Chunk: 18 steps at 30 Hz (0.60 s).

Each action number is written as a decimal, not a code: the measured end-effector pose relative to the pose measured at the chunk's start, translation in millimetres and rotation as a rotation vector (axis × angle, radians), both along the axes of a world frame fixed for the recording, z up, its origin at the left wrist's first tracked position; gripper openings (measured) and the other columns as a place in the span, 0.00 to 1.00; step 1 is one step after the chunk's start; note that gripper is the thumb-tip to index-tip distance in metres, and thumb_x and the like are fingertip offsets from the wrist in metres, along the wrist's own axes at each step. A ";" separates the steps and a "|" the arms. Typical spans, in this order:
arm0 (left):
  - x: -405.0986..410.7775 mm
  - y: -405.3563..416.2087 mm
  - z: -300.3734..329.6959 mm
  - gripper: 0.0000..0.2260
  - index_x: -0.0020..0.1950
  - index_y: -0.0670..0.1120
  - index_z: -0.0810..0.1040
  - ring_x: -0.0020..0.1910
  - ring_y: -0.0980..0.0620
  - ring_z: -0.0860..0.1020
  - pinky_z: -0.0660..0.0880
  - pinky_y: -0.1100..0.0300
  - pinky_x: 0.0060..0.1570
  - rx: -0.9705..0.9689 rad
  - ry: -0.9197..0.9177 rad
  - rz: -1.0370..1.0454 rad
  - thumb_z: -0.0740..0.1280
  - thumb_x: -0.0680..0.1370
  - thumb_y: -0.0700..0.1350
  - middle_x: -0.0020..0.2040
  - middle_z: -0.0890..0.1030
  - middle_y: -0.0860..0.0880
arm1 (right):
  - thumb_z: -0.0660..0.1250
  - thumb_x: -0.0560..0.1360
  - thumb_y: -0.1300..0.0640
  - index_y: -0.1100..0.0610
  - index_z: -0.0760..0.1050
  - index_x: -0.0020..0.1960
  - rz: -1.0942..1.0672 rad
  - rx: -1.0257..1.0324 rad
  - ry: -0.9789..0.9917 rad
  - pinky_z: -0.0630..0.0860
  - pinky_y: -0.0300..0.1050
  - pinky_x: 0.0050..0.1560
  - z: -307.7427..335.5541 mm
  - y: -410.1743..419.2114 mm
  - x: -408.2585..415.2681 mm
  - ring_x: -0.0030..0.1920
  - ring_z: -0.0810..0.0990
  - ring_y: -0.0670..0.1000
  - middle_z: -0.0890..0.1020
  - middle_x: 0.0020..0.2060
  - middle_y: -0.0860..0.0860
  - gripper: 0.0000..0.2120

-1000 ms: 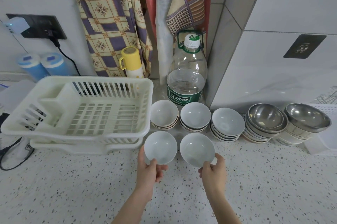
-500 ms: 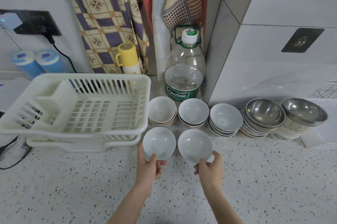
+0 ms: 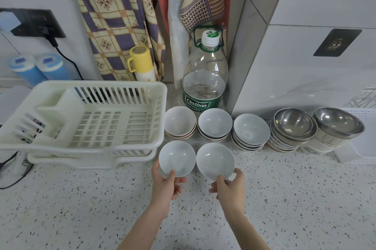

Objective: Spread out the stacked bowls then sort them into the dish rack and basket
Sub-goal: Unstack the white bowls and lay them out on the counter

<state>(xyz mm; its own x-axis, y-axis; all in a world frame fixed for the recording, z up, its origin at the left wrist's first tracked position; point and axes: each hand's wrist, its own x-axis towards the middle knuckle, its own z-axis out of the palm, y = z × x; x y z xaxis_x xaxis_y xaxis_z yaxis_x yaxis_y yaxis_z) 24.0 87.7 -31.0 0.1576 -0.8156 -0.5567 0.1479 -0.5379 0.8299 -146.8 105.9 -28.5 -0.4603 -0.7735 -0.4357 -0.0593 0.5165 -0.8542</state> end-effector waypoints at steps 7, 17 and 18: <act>3.6 1.2 -0.4 0.22 0.67 0.67 0.61 0.23 0.51 0.74 0.66 0.63 0.20 0.003 -0.019 0.006 0.64 0.82 0.45 0.39 0.86 0.42 | 0.65 0.77 0.58 0.54 0.64 0.67 0.007 0.011 0.062 0.73 0.40 0.28 3.9 -0.5 -11.2 0.28 0.83 0.45 0.84 0.33 0.52 0.20; 1.3 -1.2 -1.1 0.23 0.67 0.67 0.61 0.25 0.51 0.78 0.70 0.61 0.22 -0.013 -0.039 0.024 0.64 0.82 0.43 0.37 0.86 0.43 | 0.64 0.78 0.60 0.51 0.64 0.64 0.025 0.024 0.043 0.74 0.37 0.27 3.7 -1.9 -15.7 0.29 0.83 0.46 0.84 0.33 0.53 0.17; 2.4 -1.1 -0.8 0.23 0.67 0.67 0.60 0.25 0.50 0.78 0.70 0.61 0.22 -0.016 -0.052 0.008 0.64 0.82 0.43 0.38 0.86 0.43 | 0.64 0.78 0.58 0.52 0.64 0.64 0.039 0.040 0.061 0.74 0.38 0.27 4.4 -2.8 -17.2 0.29 0.83 0.46 0.84 0.34 0.53 0.16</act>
